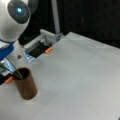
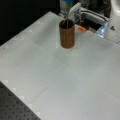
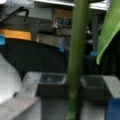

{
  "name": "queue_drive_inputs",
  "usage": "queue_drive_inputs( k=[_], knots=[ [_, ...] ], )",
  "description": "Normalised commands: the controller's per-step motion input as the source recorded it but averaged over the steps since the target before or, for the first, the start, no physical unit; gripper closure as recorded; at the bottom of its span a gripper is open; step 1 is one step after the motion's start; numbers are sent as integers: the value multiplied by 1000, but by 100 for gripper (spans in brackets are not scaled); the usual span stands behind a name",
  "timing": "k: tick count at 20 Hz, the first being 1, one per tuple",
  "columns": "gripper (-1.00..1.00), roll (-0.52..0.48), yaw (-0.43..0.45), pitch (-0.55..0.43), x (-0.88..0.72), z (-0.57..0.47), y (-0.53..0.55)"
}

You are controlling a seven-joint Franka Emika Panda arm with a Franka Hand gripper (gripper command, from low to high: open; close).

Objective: Flower insertion into a vase

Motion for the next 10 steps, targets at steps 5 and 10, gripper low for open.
queue_drive_inputs(
  k=[5,10],
  knots=[
    [100,-69,83,430,279,75,-81],
    [100,-39,51,311,276,21,-177]
  ],
)
